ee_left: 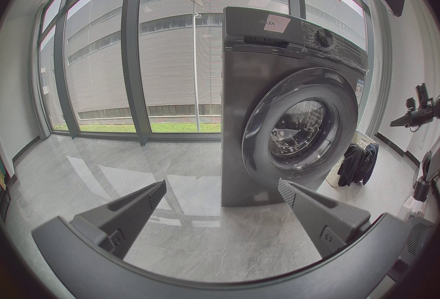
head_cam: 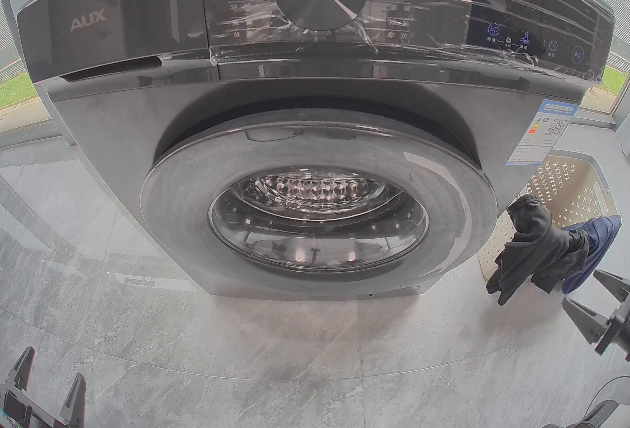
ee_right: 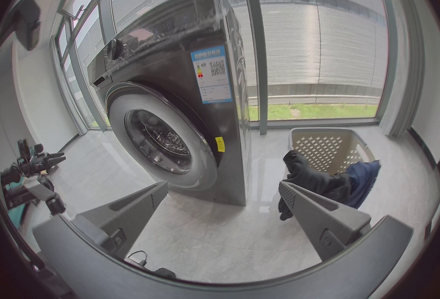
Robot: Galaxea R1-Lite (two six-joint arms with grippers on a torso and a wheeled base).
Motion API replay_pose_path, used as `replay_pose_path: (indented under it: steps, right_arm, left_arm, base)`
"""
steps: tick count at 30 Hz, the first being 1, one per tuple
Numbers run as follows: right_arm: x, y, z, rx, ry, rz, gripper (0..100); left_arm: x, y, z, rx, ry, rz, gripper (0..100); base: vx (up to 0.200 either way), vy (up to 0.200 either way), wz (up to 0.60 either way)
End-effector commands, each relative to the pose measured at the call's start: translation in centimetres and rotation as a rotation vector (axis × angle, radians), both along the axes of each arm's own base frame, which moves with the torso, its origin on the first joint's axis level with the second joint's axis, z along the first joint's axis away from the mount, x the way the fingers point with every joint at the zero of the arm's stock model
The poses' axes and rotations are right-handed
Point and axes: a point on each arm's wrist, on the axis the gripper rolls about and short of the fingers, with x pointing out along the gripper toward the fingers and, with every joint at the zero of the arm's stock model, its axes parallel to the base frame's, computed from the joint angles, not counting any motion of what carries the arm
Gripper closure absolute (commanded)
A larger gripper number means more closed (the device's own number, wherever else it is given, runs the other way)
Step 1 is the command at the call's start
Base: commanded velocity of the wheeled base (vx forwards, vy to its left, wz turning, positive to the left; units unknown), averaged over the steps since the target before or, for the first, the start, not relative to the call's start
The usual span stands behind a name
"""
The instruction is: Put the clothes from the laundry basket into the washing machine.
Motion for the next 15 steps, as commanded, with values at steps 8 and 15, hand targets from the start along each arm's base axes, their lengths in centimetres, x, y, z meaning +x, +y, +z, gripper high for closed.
replay_pose_path:
  steps: [8, 15]
  right_arm:
    - [8.8, 5.9, 0.2, 0.077, 0.210, 0.082, 0]
    - [11.8, 7.5, 1.2, 0.038, 0.197, 0.101, 0]
  left_arm:
    - [0.0, 0.0, -0.5, -0.001, 0.003, -0.001, 0]
    - [0.0, 0.0, -0.5, -0.001, 0.003, -0.001, 0]
  base:
    - [0.000, 0.000, 0.00]
    - [0.000, 0.000, 0.00]
